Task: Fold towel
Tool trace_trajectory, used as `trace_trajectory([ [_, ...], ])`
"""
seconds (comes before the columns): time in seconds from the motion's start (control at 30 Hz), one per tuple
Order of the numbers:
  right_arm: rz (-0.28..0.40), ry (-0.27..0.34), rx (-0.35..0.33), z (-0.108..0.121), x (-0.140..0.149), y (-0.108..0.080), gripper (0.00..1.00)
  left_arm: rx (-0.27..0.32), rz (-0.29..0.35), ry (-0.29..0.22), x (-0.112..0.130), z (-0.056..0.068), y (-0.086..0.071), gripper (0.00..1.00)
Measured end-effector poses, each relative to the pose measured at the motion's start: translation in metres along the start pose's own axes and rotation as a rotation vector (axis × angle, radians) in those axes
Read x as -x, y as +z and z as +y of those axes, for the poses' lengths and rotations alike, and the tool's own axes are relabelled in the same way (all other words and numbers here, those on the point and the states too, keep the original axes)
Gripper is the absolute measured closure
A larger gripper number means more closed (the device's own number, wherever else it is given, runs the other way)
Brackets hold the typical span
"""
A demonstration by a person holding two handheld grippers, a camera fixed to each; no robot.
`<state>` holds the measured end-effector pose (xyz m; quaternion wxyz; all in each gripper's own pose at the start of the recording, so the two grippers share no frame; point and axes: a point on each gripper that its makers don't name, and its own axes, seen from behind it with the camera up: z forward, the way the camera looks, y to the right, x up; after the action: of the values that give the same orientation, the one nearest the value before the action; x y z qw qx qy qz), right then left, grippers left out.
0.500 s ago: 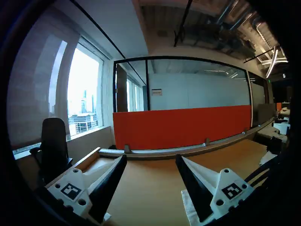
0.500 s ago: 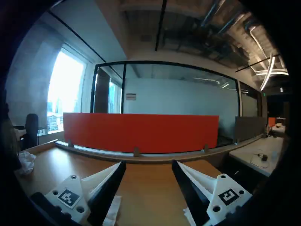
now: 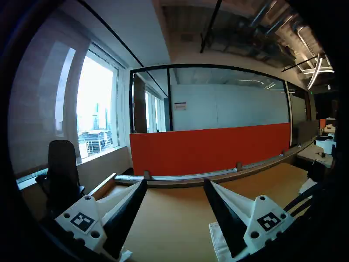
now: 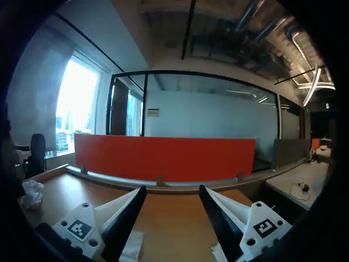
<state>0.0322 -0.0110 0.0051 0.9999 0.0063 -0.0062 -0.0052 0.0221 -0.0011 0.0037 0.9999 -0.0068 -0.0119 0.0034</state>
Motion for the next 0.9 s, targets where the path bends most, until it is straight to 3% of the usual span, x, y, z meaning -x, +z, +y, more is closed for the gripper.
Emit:
trace_trajectory([
  [0.27, -0.035, -0.019, -0.053, -0.014, 0.0, -0.001, 0.06, 0.059, -0.056, -0.006, 0.01, 0.008, 0.003, 0.04],
  [0.57, -0.12, -0.074, -0.176, -0.038, 0.013, -0.003, 0.06, 0.197, -0.151, 0.025, 0.03, 0.035, -0.002, 0.04],
  [0.77, -0.196, -0.091, -0.297, -0.059, 0.025, -0.009, 0.06, 0.294, -0.213, -0.004, 0.04, 0.056, -0.01, 0.04],
  [0.9, -0.221, -0.094, -0.328, -0.063, 0.027, -0.009, 0.06, 0.331, -0.237, -0.011, 0.044, 0.063, -0.015, 0.04],
])
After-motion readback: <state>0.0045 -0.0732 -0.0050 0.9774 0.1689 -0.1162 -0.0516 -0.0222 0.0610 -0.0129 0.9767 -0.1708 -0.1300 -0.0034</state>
